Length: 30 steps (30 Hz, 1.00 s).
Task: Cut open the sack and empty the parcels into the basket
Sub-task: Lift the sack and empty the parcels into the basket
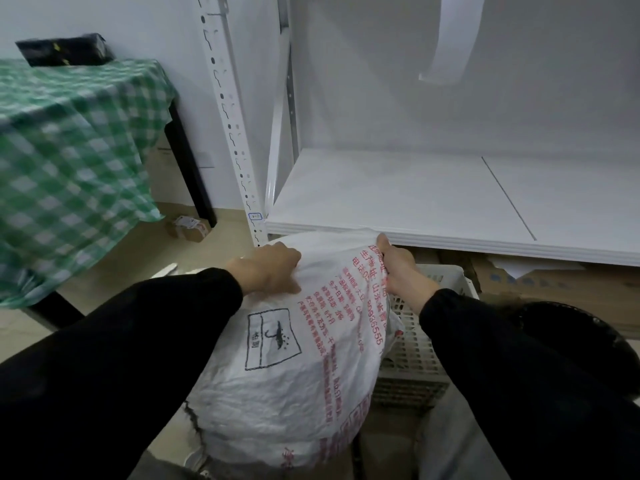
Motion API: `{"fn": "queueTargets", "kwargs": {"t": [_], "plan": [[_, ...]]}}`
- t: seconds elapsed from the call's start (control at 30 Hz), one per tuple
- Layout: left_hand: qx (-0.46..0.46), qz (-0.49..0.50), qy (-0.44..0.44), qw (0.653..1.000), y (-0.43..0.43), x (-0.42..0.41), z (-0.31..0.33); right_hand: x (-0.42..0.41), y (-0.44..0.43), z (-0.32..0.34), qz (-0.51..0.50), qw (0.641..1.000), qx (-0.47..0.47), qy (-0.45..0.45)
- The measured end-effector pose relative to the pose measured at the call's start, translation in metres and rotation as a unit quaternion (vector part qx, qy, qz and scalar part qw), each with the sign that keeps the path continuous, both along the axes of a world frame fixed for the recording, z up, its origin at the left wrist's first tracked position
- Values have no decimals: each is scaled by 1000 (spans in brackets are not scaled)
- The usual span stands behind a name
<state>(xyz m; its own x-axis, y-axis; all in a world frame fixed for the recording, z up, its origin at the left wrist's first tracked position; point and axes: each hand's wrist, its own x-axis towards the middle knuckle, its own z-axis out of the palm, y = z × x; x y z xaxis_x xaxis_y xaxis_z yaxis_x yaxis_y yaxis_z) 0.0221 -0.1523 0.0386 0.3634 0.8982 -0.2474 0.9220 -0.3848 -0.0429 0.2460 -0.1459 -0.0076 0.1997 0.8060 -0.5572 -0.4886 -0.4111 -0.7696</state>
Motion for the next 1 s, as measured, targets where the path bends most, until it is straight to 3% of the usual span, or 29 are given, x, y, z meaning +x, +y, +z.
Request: {"fn": "queueTargets", "kwargs": {"t": [0.17, 0.23, 0.3, 0.4, 0.43, 0.47, 0.53, 0.63, 0.77, 0.97, 1.0], "plan": [[1, -27, -68, 997, 0, 5, -10, 7, 7, -7, 10, 997, -8, -81], [5, -17, -96, 995, 6, 10, -3, 8, 8, -5, 43, 976, -3, -212], [1, -1, -127, 992, 15, 17, 5, 9, 6, -3, 98, 905, 17, -414], [-9, 32, -166, 986, 25, 25, 12, 7, -13, 7, 130, 732, 80, -664], [-13, 50, -184, 982, 27, 29, 13, 6, -25, 12, 124, 684, 142, -705], [-19, 64, -198, 978, 29, 35, 15, 4, -35, 13, 137, 665, 200, -707], [-36, 74, -216, 973, 28, 49, 19, -4, -62, 16, 228, 667, 267, -657], [-62, 71, -220, 971, 31, 71, 26, -20, -93, 19, 338, 649, 277, -623], [-85, 70, -197, 974, 39, 98, 32, -23, -94, 21, 291, 715, 256, -582], [-98, 57, -151, 982, 40, 137, 37, -17, -88, 1, 269, 707, 310, -577], [-108, 55, -149, 981, 40, 143, 38, -15, -87, -2, 255, 692, 326, -592]]}}
